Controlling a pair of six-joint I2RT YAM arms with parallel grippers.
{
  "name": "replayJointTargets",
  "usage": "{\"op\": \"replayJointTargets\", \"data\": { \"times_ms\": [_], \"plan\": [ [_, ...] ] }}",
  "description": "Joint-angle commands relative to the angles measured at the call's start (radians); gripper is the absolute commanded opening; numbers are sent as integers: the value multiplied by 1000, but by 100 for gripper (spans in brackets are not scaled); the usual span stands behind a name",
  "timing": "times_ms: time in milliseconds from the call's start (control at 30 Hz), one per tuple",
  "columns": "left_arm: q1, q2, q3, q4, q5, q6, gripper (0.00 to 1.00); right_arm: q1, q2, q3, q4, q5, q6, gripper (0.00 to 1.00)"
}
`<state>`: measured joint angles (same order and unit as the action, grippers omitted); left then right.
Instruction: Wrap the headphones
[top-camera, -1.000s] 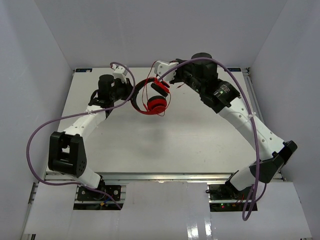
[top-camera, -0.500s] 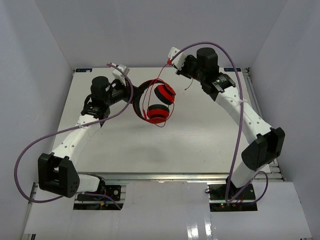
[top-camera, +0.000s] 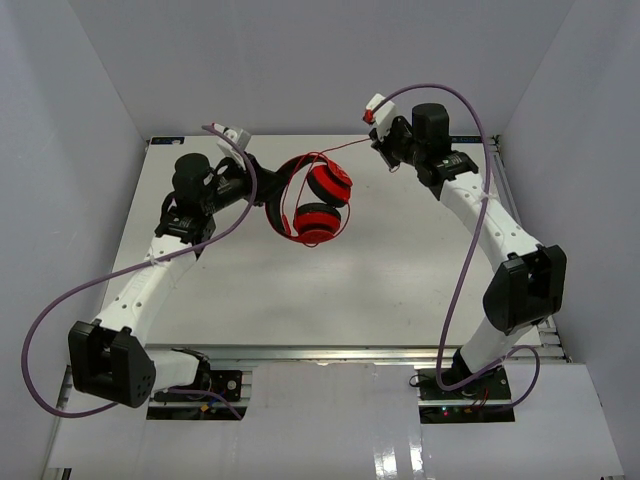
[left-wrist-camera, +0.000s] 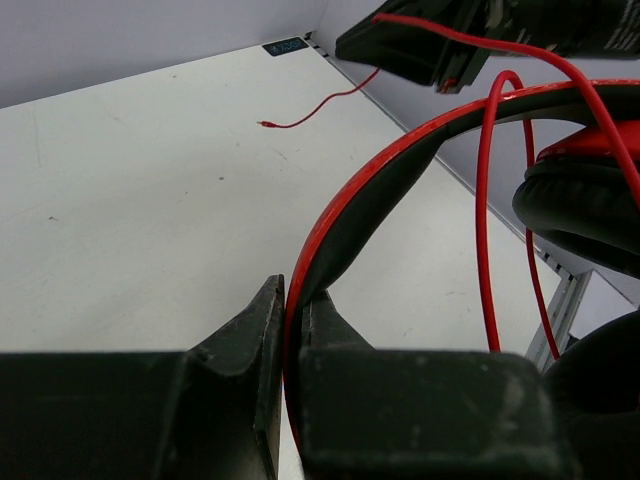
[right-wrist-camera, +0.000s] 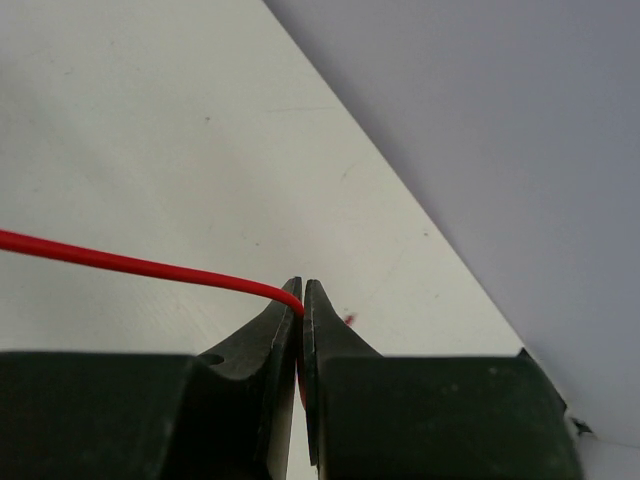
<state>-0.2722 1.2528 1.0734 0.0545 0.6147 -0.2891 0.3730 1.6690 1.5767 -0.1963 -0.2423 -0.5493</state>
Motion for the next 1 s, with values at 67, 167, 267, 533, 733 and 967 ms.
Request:
{"op": "replayJointTargets", "data": {
  "times_ms": [67,167,267,533,733,967],
  "plan": [
    [1,-36,76,146,84,-180,0,-23,-23,-89,71,-112,116,8],
    [1,-12,96,157,93,-214,0,-26,-38,-142,109,-161,140,8],
    [1,27,115,153,91,-225,0,-29,-83,-212,181,-236,173,8],
    [-5,142,144,175,129,-252,0,-22,-130,-227,212,-316,212,8],
    [-27,188,176,147,130,-233,0,2,-144,-218,212,-318,212,8],
    [-28,169,201,106,111,-203,0,-4,-132,-239,225,-257,213,8]
  ]
}}
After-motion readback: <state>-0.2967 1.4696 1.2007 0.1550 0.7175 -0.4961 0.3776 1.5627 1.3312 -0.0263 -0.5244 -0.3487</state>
